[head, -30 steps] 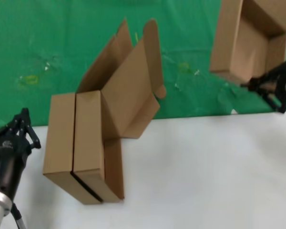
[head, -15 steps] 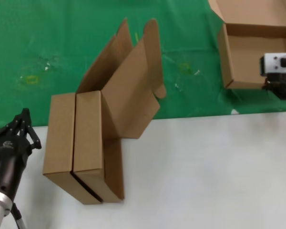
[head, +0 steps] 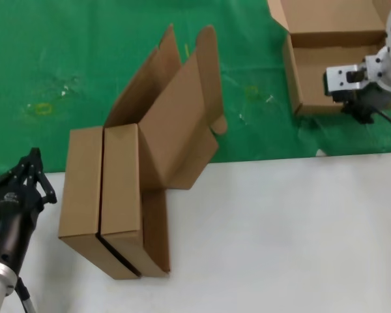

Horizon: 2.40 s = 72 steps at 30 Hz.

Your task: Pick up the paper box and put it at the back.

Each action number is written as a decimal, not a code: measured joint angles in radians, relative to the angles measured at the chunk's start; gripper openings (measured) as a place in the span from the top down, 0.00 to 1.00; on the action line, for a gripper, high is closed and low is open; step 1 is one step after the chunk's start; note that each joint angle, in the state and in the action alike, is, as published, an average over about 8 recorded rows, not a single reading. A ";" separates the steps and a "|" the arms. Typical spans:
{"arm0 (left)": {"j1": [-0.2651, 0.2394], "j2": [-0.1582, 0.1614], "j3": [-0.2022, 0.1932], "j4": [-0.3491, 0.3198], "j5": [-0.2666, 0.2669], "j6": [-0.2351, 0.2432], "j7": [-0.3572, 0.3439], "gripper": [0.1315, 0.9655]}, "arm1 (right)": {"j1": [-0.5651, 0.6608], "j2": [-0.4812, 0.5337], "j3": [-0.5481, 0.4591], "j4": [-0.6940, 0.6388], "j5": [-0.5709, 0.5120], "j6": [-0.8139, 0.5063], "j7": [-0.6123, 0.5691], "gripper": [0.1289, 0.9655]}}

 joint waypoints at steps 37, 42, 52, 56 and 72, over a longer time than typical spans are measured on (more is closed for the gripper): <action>0.000 0.000 0.000 0.000 0.000 0.000 0.000 0.98 | 0.108 -0.124 0.010 -0.329 0.087 0.092 -0.183 0.98; 0.000 0.000 0.000 0.000 0.000 0.000 0.000 0.98 | 0.108 -0.124 0.010 -0.329 0.087 0.092 -0.183 0.94; 0.000 0.000 0.000 0.000 0.000 0.000 0.000 0.98 | 0.108 -0.124 0.010 -0.329 0.087 0.092 -0.183 0.82; 0.000 0.000 0.000 0.000 0.000 0.000 0.000 0.98 | 0.108 -0.124 0.010 -0.329 0.087 0.092 -0.183 0.78; 0.000 0.000 0.000 0.000 0.000 0.000 0.000 0.98 | 0.108 -0.124 0.010 -0.329 0.087 0.092 -0.183 0.39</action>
